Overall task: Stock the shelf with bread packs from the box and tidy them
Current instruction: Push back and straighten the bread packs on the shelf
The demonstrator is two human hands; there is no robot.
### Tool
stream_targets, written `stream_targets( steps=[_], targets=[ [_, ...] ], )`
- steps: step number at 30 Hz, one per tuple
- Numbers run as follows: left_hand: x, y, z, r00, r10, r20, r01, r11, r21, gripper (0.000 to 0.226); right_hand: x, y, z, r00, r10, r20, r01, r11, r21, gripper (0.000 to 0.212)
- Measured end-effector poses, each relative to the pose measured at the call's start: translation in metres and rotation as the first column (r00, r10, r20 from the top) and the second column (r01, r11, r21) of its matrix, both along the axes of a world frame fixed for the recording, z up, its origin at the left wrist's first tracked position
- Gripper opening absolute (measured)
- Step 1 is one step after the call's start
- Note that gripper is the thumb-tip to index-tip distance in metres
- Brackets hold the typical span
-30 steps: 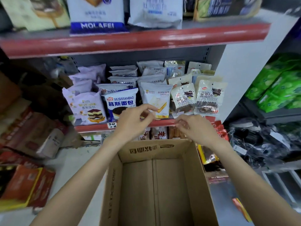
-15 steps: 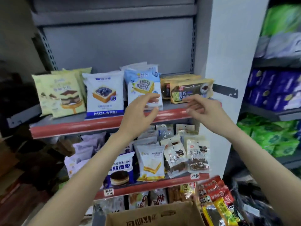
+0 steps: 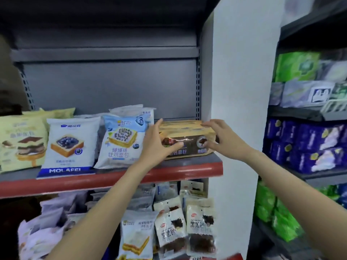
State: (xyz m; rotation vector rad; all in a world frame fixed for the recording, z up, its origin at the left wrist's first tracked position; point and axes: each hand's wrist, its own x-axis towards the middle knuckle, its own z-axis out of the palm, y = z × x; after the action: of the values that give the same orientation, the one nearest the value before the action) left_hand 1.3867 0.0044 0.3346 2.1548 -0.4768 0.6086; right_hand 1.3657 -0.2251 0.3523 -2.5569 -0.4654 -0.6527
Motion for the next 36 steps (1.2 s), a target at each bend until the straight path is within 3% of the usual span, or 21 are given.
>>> stream_targets(
  steps=[3, 7, 10, 14, 18, 21, 23, 28, 36],
  targets=[
    [0.014, -0.007, 0.004, 0.989, 0.090, -0.117, -0.087, 0.996, 0.025, 0.116, 0.023, -0.012, 0.007, 0.995, 0.067, -0.071, -0.075, 0.990, -0.116, 0.058],
    [0.024, -0.016, 0.002, 0.960, 0.145, -0.241, -0.126, 0.988, 0.092, 0.130, 0.041, -0.021, 0.008, 0.972, 0.132, -0.192, -0.158, 0.979, -0.127, 0.052],
    [0.032, -0.018, 0.001, 0.957, 0.195, -0.214, -0.177, 0.979, 0.102, 0.118, 0.049, -0.024, 0.005, 0.986, 0.131, -0.104, -0.151, 0.964, -0.218, 0.047],
    [0.034, -0.026, 0.002, 0.978, 0.132, -0.158, -0.124, 0.990, 0.059, 0.103, 0.058, -0.026, 0.004, 0.990, 0.138, -0.004, -0.135, 0.955, -0.263, 0.044],
    [0.032, -0.022, 0.011, 0.968, 0.244, -0.055, -0.219, 0.932, 0.288, 0.099, 0.063, -0.027, 0.003, 0.991, 0.133, -0.019, -0.132, 0.944, -0.302, 0.044],
    [0.032, -0.020, 0.025, 0.984, 0.175, 0.022, -0.160, 0.835, 0.526, 0.099, 0.069, -0.038, 0.022, 0.991, 0.130, -0.040, -0.135, 0.975, -0.174, 0.041],
    [0.037, -0.026, 0.031, 0.992, 0.125, 0.031, -0.112, 0.723, 0.682, 0.094, 0.080, -0.047, 0.035, 0.988, 0.120, -0.101, -0.129, 0.987, -0.096, 0.039],
    [0.057, -0.036, 0.028, 0.999, -0.028, 0.026, -0.006, 0.558, 0.830, 0.085, 0.094, -0.039, 0.040, 0.893, 0.183, -0.411, -0.206, 0.978, -0.012, 0.039],
    [0.070, -0.039, 0.023, 0.996, -0.083, 0.021, 0.033, 0.597, 0.801, 0.081, 0.098, -0.023, 0.042, 0.917, 0.128, -0.378, -0.240, 0.933, -0.267, 0.039]
  ],
)
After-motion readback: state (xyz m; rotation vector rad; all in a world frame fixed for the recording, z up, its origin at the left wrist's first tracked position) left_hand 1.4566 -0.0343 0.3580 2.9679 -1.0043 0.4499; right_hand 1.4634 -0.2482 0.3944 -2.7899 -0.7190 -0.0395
